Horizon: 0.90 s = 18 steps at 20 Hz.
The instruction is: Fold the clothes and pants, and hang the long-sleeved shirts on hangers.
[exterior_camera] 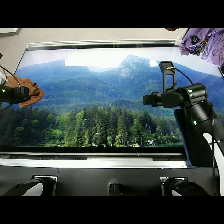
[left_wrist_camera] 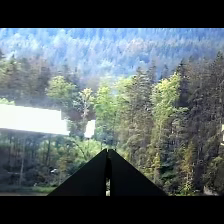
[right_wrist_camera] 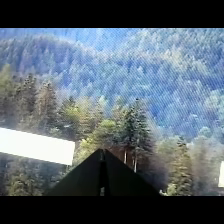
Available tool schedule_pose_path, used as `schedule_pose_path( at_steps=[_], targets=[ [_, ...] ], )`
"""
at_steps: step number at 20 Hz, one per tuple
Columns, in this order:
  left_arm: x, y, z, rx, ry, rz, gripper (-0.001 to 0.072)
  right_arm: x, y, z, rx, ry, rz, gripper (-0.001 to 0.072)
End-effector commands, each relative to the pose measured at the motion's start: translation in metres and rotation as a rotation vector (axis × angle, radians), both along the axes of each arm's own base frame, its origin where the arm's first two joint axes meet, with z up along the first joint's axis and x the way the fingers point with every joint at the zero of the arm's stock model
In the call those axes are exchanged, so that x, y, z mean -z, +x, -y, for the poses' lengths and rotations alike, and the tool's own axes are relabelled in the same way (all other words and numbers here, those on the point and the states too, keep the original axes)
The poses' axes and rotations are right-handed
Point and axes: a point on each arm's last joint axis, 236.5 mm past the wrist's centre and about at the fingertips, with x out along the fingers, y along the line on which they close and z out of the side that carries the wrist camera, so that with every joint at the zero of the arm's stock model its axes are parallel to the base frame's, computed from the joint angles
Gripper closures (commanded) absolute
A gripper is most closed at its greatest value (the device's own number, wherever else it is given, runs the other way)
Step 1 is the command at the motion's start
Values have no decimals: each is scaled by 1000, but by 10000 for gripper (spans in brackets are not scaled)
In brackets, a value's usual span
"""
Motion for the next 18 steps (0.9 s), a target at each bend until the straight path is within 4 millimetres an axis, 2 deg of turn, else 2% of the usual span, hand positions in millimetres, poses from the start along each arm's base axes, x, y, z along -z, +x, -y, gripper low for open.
schedule_pose_path(
  at_steps=[1,11,12,13,14,16,18],
  targets=[
    [0,0,0,0,0,0,691,0,0,-1,-1,1,1,676],
    [1,0,0,0,1,-1,682,0,0,-1,-1,1,1,676],
    [1,4,-3,-2,14,11,477,0,0,-1,-1,1,1,676],
    [3,6,-12,-27,40,6,-13,0,0,-1,-1,1,1,676],
    [9,6,-26,-98,72,-14,-13,0,0,-1,-1,1,1,676],
    [20,9,-68,-243,163,-40,-13,0,0,-1,-1,1,1,676],
    [32,20,-112,-422,132,-18,-13,0,0,-1,-1,1,1,676]
  ],
)
